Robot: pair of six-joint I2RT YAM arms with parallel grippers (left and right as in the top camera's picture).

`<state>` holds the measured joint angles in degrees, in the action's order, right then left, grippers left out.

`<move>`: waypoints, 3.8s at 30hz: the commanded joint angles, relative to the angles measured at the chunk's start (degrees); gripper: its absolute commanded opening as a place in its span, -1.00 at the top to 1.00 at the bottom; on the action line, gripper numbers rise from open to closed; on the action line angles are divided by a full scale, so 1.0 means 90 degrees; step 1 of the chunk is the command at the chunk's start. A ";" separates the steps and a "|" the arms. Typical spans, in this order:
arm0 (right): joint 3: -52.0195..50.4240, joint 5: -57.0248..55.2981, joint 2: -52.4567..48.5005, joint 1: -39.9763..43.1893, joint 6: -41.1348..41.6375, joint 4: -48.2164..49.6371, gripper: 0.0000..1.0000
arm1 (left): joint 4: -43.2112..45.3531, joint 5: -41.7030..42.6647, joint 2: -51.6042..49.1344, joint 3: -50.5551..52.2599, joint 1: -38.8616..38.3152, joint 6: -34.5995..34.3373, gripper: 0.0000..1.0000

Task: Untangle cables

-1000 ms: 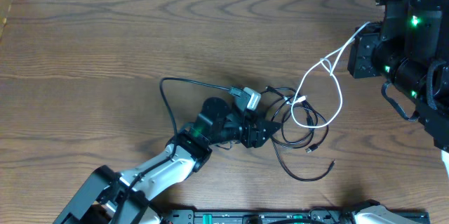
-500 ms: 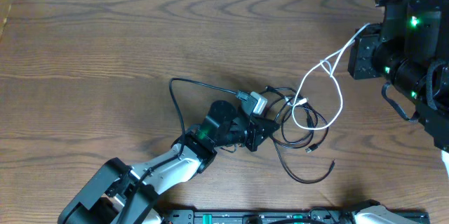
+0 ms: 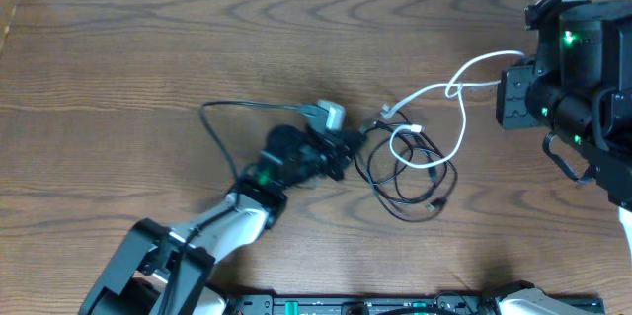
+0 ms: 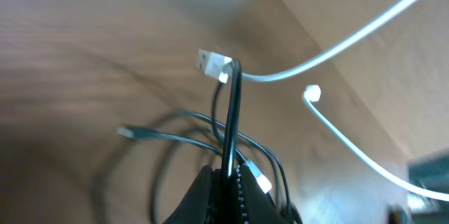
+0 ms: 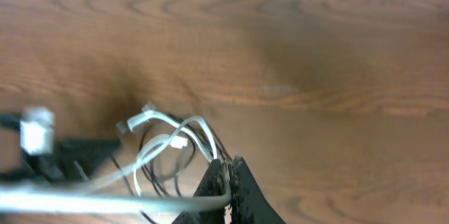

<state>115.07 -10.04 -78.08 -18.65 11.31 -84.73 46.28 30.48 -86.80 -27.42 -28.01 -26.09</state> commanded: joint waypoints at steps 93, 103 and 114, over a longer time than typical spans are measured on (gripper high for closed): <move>-0.7895 -0.1501 -0.1302 0.1277 0.4367 0.5581 -0.67 | -0.3422 0.2021 0.0622 -0.0085 0.2574 0.0918 0.83; -0.7895 -0.1484 -0.1464 0.1282 0.3849 0.6513 0.46 | -0.3422 0.2021 0.0622 -0.0085 0.2574 0.0916 0.83; -0.7895 -0.1413 -0.1851 0.1285 0.3852 0.6766 0.54 | -0.3424 0.2025 0.0624 -0.0085 0.2574 0.0891 0.83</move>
<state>44.07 -22.31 -93.41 -7.31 46.02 -24.45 15.42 47.77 -81.84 -27.49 -4.93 -19.03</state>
